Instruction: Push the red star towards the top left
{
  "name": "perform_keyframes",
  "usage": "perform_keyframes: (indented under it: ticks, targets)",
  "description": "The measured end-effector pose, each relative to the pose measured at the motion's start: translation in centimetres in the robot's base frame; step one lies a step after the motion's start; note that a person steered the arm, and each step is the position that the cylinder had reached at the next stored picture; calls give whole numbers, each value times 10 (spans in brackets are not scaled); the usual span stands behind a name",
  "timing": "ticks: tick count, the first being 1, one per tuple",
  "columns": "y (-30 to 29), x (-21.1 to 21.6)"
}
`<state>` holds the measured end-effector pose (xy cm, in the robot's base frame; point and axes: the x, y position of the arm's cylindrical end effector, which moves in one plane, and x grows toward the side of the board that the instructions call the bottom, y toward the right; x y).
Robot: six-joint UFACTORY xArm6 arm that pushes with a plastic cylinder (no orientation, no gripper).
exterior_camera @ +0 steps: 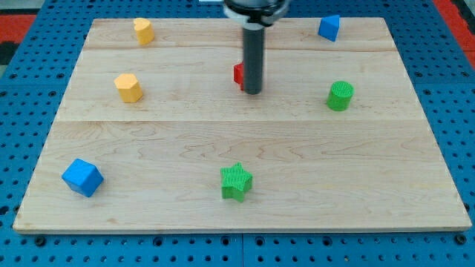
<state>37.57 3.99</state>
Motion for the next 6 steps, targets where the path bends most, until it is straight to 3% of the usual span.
perform_keyframes:
  ticks: [1, 2, 3, 6]
  targets:
    - [30, -8]
    - [-5, -22]
    - [-87, -23]
    - [-90, -53]
